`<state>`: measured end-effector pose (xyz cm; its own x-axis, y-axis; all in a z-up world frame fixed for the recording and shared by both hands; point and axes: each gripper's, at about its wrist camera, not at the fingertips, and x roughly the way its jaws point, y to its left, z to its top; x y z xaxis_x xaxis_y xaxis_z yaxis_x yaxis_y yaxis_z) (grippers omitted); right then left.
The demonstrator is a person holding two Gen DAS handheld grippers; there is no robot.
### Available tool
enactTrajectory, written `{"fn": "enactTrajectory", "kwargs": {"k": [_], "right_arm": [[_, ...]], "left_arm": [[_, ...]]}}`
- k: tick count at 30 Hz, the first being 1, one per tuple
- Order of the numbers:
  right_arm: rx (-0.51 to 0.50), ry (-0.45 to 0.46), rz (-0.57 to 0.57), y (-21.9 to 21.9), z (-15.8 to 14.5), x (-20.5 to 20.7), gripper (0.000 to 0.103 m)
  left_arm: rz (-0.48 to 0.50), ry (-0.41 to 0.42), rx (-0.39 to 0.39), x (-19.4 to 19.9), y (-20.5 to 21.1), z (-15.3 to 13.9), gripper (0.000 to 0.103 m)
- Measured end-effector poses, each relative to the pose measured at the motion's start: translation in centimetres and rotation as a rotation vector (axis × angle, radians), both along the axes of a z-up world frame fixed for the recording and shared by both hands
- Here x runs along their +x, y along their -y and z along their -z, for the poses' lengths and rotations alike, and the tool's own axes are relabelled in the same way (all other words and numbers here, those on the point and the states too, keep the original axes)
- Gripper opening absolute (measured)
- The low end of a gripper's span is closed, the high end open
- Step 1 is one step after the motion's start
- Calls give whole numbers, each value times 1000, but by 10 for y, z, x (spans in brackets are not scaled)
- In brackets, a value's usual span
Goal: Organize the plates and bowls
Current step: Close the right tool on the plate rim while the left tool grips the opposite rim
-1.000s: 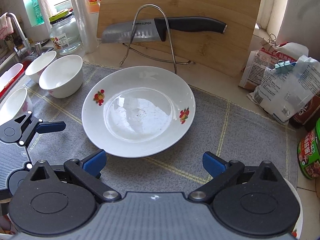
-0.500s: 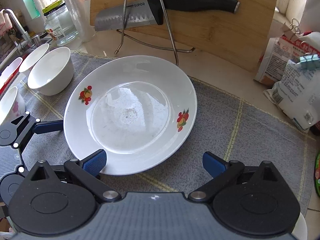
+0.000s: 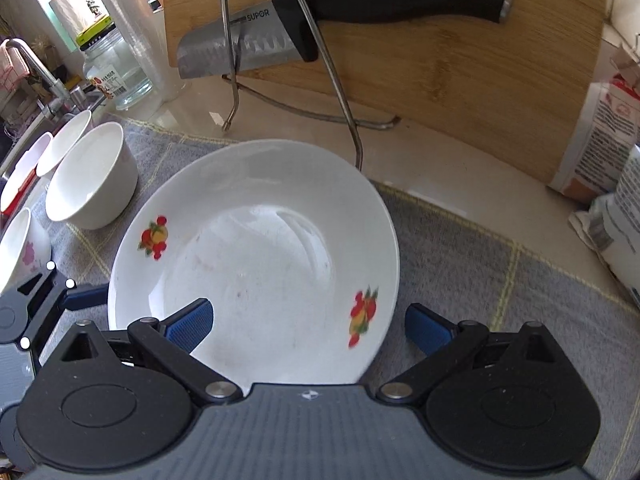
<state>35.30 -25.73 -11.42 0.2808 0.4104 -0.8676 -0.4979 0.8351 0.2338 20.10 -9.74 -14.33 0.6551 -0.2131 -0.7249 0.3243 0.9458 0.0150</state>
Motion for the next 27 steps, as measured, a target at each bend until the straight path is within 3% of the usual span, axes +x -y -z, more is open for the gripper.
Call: {"fn": "enactTrajectory", "kwargs": {"k": [12,27], "right_arm": [[61,-12,-75,-11,1,35,103],[54,-13,-163,-25,0,50,103]], "left_arm": [[21,26,-8,-7,-2,0,103],[82,44,-5,-2,-8,-1,103]]}}
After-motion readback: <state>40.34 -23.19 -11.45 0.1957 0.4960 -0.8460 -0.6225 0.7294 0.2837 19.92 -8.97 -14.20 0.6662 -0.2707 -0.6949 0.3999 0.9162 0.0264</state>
